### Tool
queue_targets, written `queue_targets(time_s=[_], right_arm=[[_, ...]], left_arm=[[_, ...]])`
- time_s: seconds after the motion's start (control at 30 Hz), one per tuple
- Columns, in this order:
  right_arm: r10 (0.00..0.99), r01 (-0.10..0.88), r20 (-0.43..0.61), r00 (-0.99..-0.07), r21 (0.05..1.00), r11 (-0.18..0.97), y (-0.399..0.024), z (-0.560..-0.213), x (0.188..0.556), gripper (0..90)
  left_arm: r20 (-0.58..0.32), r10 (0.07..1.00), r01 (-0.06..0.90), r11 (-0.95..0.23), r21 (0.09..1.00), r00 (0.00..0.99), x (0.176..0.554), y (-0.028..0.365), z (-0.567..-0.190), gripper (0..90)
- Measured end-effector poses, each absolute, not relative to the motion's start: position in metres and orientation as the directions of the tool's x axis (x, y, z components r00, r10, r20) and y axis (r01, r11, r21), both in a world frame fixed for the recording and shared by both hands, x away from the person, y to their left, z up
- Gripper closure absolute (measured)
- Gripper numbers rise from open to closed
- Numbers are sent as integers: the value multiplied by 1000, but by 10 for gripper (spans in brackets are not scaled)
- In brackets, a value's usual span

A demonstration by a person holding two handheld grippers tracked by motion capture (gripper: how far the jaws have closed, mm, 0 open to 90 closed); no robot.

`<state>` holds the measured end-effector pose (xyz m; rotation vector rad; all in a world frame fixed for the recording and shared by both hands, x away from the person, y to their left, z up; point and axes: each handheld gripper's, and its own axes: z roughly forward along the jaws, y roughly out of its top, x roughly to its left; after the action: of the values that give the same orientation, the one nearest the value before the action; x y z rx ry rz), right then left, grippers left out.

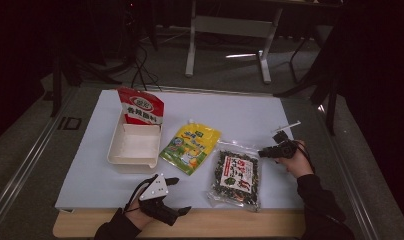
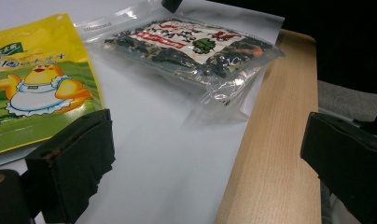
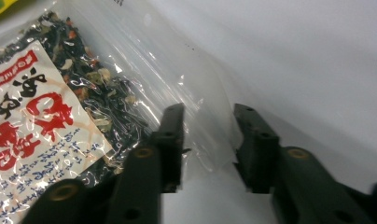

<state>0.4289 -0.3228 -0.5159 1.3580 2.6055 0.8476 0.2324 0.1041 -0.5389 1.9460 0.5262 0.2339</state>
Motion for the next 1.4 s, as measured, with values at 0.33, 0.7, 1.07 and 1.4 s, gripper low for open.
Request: queue_targets(time_s=[0.33,0.7,1.07,1.4], right_arm=[[759,697,108,-642,495,519,-315,-510,426,886],[762,643,31,-646,560,522,-317,-486,416,895],[750,572,-26,-661,629,526,-317,-450,402,896],[734,506,-89,-673,669,545,-312,-422,386,897]], left_arm=[[-76,461,257,-344,903,884,232,104,-539,38],[-75,462,256,-342,904,884,233,104,-538,38],[-100,461,270,-320,908,882,236,105,-537,38],[-93,460,265,-324,908,883,236,104,-536,38]])
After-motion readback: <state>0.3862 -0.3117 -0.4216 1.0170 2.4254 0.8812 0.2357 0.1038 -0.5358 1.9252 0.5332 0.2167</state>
